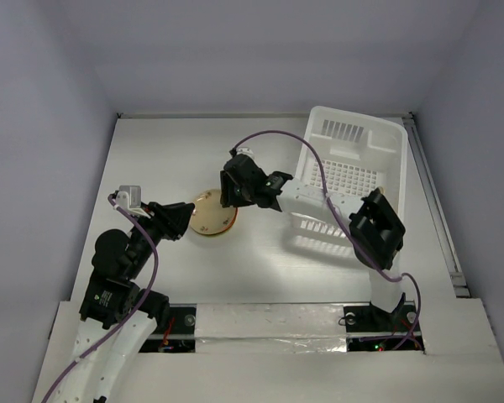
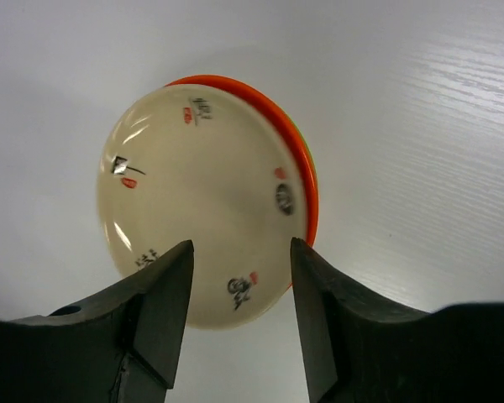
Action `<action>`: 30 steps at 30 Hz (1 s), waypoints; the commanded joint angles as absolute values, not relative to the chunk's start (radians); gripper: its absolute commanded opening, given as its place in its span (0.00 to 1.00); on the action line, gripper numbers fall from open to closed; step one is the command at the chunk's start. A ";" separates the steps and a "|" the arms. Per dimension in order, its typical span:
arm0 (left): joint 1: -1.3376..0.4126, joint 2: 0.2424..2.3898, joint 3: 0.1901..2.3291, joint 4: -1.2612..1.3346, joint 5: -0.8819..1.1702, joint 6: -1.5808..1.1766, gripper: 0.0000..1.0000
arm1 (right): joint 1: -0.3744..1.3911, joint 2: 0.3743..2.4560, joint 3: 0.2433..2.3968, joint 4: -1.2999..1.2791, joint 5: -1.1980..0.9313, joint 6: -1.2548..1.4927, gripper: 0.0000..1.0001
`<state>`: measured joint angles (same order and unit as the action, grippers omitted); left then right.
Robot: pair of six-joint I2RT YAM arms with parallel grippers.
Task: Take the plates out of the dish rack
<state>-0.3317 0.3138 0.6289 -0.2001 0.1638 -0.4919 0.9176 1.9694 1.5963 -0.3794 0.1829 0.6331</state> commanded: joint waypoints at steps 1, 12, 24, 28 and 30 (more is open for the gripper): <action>-0.328 0.319 0.644 -0.167 0.170 -0.495 0.29 | 0.917 1.913 1.600 -0.374 0.224 0.635 0.57; -0.328 0.310 0.643 -0.166 0.176 -0.495 0.29 | 0.876 1.459 1.401 -0.671 0.770 0.721 0.00; -0.348 0.282 0.641 -0.160 0.189 -0.492 0.29 | 0.287 1.014 1.120 -0.842 0.724 0.540 0.56; -0.359 0.268 0.644 -0.166 0.178 -0.494 0.30 | 0.273 1.100 1.161 -0.871 0.648 0.499 0.67; -0.370 0.259 0.644 -0.166 0.173 -0.494 0.30 | 0.273 1.143 1.190 -0.908 0.638 0.485 0.67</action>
<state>-0.3584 0.2794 0.6289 -0.2001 0.1749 -0.4919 0.2756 1.0893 1.1370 -0.8543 0.6994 0.5545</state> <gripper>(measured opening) 0.295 0.667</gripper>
